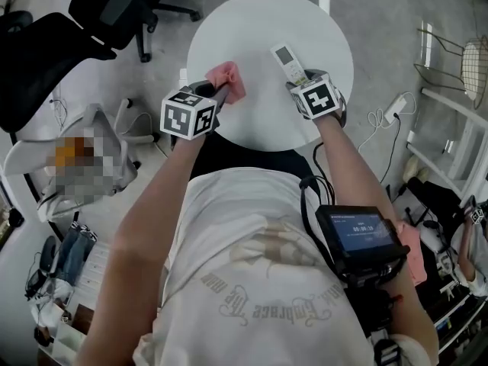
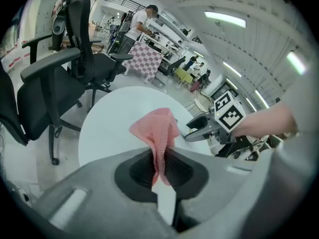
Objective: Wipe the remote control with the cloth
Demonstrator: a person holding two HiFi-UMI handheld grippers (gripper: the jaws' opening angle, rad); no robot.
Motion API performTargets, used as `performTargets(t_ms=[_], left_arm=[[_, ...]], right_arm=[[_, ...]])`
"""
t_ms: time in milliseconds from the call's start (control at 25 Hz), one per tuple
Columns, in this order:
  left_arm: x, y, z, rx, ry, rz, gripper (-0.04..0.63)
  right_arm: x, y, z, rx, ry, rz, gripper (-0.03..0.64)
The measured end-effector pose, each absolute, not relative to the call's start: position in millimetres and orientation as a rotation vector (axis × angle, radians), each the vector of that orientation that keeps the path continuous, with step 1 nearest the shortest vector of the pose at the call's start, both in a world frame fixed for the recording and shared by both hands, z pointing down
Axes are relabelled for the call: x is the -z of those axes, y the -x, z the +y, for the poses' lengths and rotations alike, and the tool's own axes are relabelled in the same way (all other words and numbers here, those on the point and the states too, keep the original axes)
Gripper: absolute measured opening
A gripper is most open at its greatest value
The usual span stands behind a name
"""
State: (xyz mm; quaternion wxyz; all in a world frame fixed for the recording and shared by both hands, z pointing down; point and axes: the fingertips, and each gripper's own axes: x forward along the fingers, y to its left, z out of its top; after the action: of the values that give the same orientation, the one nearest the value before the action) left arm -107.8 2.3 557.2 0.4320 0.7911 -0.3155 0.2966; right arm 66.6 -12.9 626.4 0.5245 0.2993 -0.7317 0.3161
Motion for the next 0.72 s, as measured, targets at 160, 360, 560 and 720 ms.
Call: performTargets(t_ms=[160, 360, 560, 720], left_arm=[[-552.4, 95.4, 17.5, -0.667, -1.983, -0.698, 0.018], [-549.9, 75.0, 32.6, -0.528, -1.898, -0.597, 0.020], [-538.5, 46.3, 39.7, -0.308, -1.760, -0.471, 0.020], [-512.0, 25.9, 37.1, -0.091, -1.696, -0.301, 0.020]], right_arm=[[-620.2, -60.8, -3.2, -1.030, -0.801, -1.836, 0.255], [-601.7, -62.6, 5.9, -1.300, -0.874, -1.944, 0.255], [-553.9, -49.9, 9.2, -1.638, -0.807, -2.249, 0.255], [-509.8, -29.8, 5.2, -1.738, -0.666, -2.462, 0.255]])
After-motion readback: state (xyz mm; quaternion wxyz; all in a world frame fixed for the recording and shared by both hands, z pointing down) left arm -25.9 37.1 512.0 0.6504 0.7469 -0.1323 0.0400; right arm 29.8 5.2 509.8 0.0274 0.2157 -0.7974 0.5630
